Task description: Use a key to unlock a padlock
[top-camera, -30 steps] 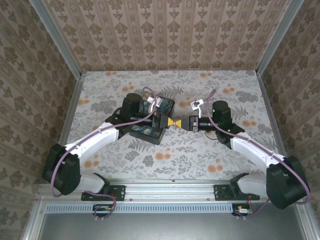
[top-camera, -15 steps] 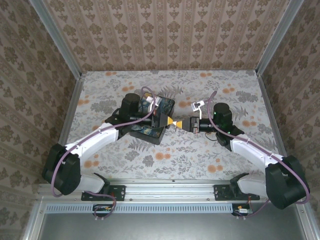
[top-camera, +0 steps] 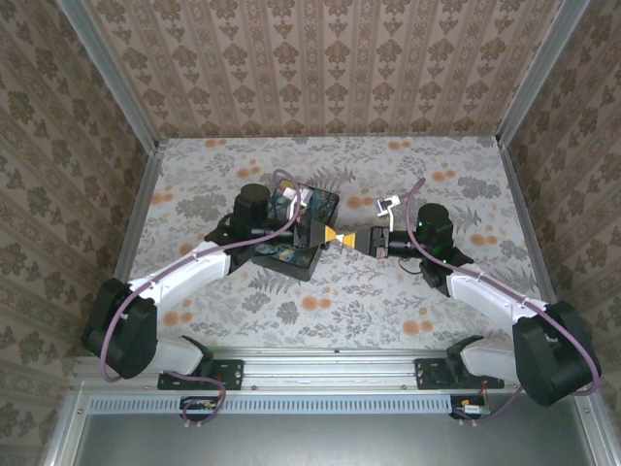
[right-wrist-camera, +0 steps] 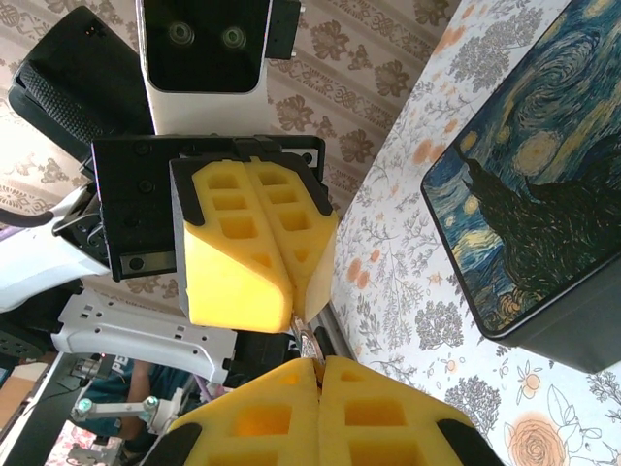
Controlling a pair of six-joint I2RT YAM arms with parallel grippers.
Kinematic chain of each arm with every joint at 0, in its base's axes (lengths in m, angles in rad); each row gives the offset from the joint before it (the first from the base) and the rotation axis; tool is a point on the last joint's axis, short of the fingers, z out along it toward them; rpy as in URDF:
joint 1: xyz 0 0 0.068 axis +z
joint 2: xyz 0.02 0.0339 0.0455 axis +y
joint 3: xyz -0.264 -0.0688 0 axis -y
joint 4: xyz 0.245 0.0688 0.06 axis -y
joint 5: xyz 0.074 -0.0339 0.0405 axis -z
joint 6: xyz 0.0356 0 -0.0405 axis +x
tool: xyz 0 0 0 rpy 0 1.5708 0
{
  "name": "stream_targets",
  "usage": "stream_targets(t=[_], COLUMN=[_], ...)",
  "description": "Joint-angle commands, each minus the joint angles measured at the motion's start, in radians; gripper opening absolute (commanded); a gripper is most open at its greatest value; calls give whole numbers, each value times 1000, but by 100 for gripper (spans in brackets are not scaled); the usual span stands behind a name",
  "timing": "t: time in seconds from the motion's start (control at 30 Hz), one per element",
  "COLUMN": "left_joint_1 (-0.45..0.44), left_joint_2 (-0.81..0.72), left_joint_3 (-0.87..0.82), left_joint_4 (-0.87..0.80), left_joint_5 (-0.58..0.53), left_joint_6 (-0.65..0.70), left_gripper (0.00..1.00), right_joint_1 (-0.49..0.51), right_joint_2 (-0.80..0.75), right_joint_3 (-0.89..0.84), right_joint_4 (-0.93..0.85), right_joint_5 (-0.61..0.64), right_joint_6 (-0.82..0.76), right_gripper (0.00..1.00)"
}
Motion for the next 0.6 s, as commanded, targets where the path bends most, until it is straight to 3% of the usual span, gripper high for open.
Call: stream_targets(t=[0.0, 0.13, 0.37, 0.57], left_joint_1=[-2, -23, -26, -2], left_joint_2=[-3, -1, 1, -1], left_joint_3=[-23, -20, -41, -47], left_joint_4=[75, 95, 106, 108], left_joint_5=[21, 31, 24, 19], left_joint_6=[-34, -32, -37, -41], left_gripper=[0, 0, 0, 0], right_joint_1=[4, 5, 4, 4], right_joint_2=[-17, -36, -59, -69], right_joint_3=[2, 2, 0, 3], right_joint_4=[56, 27, 17, -35], right_joint_5=[-12, 9, 5, 15], right_joint_6=[13, 2, -3, -14], right_gripper=[8, 13, 0, 0])
